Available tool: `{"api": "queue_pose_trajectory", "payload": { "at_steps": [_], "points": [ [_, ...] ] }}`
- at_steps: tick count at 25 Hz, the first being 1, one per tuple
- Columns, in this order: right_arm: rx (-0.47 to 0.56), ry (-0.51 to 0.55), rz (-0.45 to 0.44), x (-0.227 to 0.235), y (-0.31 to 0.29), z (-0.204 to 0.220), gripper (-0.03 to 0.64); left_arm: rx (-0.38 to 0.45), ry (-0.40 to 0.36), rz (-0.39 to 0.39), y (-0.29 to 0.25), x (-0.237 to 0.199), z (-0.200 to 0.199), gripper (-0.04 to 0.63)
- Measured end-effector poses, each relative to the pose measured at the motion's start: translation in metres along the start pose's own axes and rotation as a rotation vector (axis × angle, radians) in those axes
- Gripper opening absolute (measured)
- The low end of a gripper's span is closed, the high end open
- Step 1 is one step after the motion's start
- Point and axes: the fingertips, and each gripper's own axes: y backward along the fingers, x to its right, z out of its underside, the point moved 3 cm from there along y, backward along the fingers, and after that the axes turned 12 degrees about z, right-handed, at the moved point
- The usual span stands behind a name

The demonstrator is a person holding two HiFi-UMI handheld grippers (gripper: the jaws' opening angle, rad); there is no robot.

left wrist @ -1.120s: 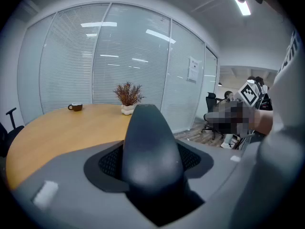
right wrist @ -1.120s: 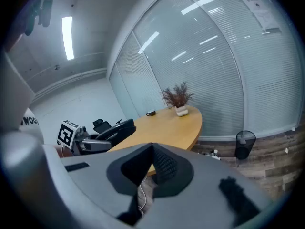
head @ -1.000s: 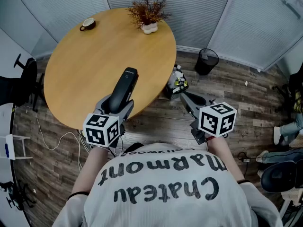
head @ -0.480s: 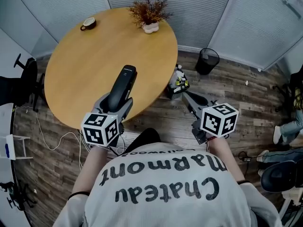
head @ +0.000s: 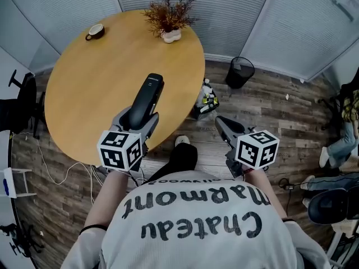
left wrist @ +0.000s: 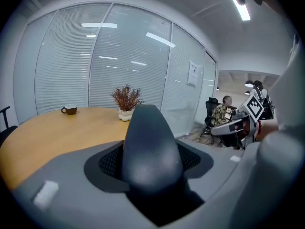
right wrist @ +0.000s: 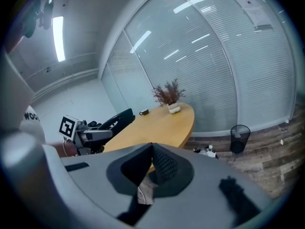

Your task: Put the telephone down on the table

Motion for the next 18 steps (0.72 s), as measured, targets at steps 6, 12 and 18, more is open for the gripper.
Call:
{"api": "queue_pose_trajectory", "payload": {
  "at_steps": [6,12,18],
  "points": [
    [-0.030,0.009,-0.002,0.020,-0.036,-0.029,0.014,-0.010,0.002,0.022,-0.043,-0.025,-0.021,0.310],
    [-0.062,0.080,-0.050,0.022,-0.089,-0.072,0.014,0.014,0.015,0.016,-0.078,-0.062,-0.049,0.311],
    [-0.077,0.084,-0.103,0.022,-0.143,-0.103,0.014,0.017,0.045,-0.013,-0.095,-0.090,-0.058,0.311]
  ]
}}
